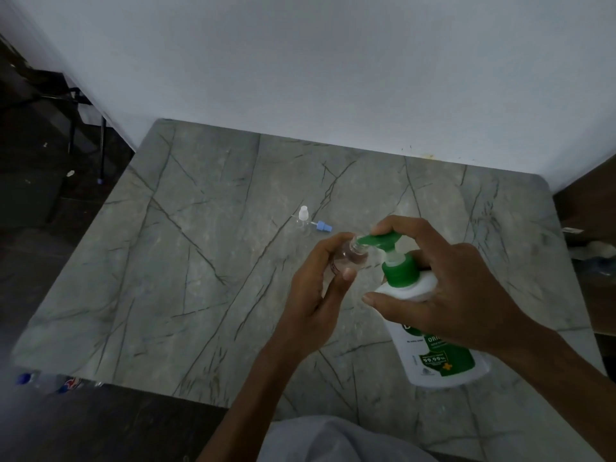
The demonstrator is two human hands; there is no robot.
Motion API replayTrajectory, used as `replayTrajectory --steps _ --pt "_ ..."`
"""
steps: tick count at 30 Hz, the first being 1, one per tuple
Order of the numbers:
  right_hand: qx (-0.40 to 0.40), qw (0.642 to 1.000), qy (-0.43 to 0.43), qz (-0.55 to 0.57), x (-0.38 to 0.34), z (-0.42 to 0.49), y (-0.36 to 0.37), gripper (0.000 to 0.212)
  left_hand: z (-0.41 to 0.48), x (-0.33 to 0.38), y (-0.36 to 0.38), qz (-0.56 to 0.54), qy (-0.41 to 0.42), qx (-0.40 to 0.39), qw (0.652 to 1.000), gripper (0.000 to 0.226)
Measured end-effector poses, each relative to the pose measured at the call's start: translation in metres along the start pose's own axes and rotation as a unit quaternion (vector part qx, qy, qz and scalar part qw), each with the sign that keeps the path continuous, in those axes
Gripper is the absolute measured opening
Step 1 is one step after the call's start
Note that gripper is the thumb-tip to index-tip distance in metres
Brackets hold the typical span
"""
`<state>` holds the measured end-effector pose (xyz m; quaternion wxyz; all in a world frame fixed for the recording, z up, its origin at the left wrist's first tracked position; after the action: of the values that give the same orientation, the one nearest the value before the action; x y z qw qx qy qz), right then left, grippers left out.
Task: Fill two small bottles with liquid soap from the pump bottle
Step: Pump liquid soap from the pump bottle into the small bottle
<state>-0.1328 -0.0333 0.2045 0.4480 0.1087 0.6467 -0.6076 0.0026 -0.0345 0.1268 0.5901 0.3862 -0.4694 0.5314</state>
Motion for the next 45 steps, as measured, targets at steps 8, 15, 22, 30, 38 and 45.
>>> replayTrajectory --steps 8,15,22,30,38,45 --pt "0.005 1.000 0.012 -0.019 0.006 0.001 0.001 0.061 -0.002 -0.006 -0.001 0.052 0.019 -0.015 0.998 0.047" --pt "0.004 1.000 0.016 -0.003 0.007 0.000 0.005 0.071 0.001 -0.005 -0.003 0.024 0.023 0.008 0.999 0.037" --pt "0.024 0.999 0.019 -0.023 0.009 0.003 0.003 0.062 -0.001 -0.008 -0.004 0.051 0.019 -0.010 0.998 0.044" --pt "0.013 1.000 0.016 -0.007 0.005 0.002 0.009 0.070 0.000 -0.005 -0.005 0.015 0.025 0.007 1.000 0.040" --pt "0.017 0.999 0.022 -0.029 0.002 0.004 0.005 0.062 -0.005 -0.010 -0.009 0.052 0.018 -0.008 0.998 0.040" --pt "0.007 0.999 0.024 -0.032 -0.001 0.002 0.008 0.067 -0.005 -0.008 -0.013 0.050 0.020 0.001 0.999 0.038"
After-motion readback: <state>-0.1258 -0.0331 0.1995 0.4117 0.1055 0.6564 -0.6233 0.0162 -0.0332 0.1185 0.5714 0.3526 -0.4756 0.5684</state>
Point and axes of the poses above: each hand's wrist, its own z-axis towards the middle knuckle, its own y-axis out of the palm, x = y × z, the point moved 7 cm from there along z, towards the middle knuckle, and after that the axes turned 6 degrees about -z, right-handed, at the moved point
